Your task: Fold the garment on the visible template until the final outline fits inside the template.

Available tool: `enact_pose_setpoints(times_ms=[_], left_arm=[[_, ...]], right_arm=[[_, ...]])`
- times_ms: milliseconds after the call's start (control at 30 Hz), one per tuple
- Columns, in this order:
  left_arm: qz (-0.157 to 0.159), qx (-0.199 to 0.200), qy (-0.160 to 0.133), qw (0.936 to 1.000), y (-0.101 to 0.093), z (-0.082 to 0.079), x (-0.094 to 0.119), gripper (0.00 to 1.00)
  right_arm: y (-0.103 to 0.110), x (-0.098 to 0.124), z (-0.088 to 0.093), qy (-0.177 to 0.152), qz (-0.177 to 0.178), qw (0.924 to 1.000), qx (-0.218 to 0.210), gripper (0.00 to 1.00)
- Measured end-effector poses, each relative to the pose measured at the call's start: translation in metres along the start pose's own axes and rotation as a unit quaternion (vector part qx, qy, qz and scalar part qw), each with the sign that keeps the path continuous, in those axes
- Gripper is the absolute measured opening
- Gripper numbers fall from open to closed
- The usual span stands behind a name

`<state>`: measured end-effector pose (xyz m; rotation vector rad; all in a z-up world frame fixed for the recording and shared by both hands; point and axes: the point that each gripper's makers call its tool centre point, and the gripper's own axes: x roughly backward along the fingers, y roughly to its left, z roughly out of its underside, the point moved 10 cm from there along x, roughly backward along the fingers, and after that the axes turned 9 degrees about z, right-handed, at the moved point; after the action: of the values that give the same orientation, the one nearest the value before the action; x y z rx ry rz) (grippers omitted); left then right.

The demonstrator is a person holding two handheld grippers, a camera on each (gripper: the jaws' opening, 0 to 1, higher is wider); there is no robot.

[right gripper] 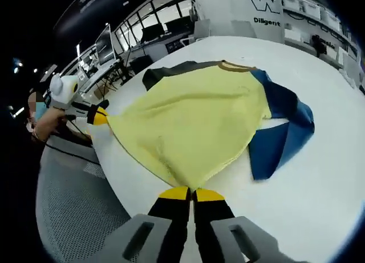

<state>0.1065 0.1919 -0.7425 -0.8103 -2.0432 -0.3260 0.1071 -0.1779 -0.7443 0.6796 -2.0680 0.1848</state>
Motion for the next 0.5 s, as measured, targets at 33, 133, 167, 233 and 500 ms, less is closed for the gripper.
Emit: enact_pose_setpoints(times_ms=[33, 133, 167, 233, 500], left_arm=[[-0.002, -0.006, -0.003, 1.0, 0.0, -0.001, 0.0, 0.04], [0.014, -0.042, 0.004, 0.999, -0.001, -0.004, -0.003, 0.04], [0.033, -0.056, 0.018, 0.9977, -0.003, -0.005, -0.007, 0.04], [0.035, -0.051, 0.018, 0.9979, -0.006, -0.007, -0.011, 0.04], [0.073, -0.056, 0.039, 0.995, -0.013, -0.013, -0.028, 0.04]], right_arm=[[-0.001, 0.001, 0.001, 0.002, -0.001, 1.0, -0.001, 0.0], [-0.005, 0.001, 0.005, 0.012, 0.004, 0.9997, -0.019, 0.0], [-0.007, -0.002, 0.008, 0.019, 0.01, 0.9995, -0.024, 0.0], [-0.007, -0.006, 0.011, 0.028, 0.016, 0.9991, -0.028, 0.0], [-0.007, -0.02, 0.022, 0.057, 0.028, 0.9977, -0.024, 0.0]])
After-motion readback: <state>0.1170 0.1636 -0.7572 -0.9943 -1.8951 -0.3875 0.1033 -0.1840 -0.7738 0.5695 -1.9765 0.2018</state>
